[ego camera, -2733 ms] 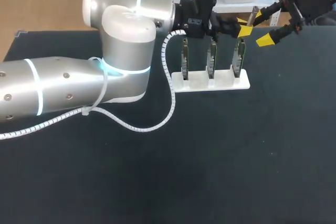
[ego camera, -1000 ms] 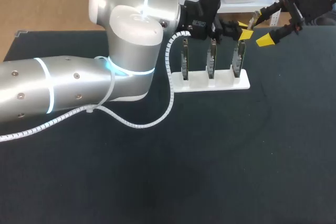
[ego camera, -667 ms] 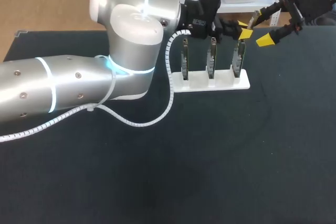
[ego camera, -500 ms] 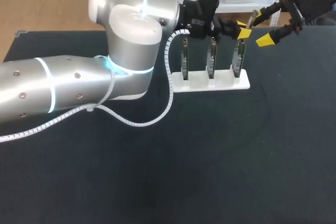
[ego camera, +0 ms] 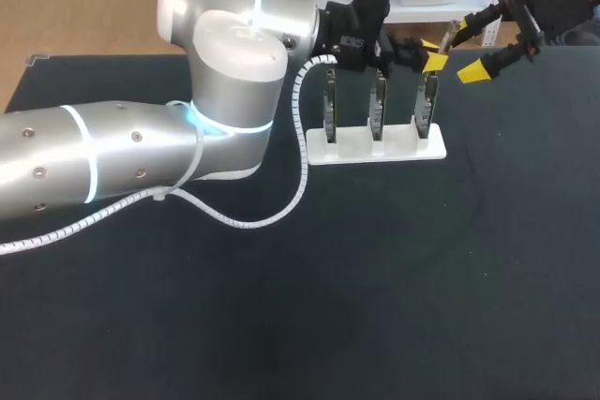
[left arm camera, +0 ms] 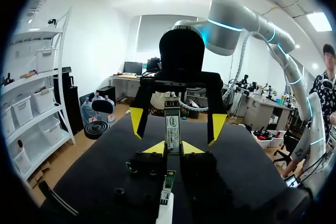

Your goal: Pick up the optical module with the left hand, and insert it into the network port with the right hand.

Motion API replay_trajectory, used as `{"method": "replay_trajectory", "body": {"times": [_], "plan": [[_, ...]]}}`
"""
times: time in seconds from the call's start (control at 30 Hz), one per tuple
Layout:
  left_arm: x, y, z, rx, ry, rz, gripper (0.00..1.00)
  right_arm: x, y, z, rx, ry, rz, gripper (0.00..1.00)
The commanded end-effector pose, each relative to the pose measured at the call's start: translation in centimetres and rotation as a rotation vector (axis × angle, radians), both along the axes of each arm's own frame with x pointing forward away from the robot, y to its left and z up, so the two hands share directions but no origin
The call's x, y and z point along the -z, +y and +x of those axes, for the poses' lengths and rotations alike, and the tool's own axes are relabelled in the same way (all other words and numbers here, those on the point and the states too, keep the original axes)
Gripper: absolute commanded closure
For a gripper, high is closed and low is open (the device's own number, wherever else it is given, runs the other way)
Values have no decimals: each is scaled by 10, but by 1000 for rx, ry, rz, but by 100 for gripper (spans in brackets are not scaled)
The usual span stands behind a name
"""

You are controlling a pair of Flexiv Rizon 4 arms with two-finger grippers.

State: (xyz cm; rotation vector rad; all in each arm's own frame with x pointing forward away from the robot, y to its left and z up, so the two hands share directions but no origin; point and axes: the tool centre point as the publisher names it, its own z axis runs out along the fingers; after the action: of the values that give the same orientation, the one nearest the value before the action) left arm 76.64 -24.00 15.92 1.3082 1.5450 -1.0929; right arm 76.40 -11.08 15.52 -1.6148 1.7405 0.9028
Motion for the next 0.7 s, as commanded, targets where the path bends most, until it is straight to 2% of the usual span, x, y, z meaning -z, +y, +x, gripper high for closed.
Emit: {"method": "replay_trajectory", "body": {"times": [0.03, 0.6, 0.7], "plan": [[0, 0, 1, -1, 0, 5, 100, 0, 0, -2, 4, -2, -1, 0], [0, 0, 1, -1, 0, 5, 100, 0, 0, -2, 4, -2, -1, 0], [0, 0, 1, -1, 0, 5, 100, -2, -8, -3, 22, -6, -19, 0]]}}
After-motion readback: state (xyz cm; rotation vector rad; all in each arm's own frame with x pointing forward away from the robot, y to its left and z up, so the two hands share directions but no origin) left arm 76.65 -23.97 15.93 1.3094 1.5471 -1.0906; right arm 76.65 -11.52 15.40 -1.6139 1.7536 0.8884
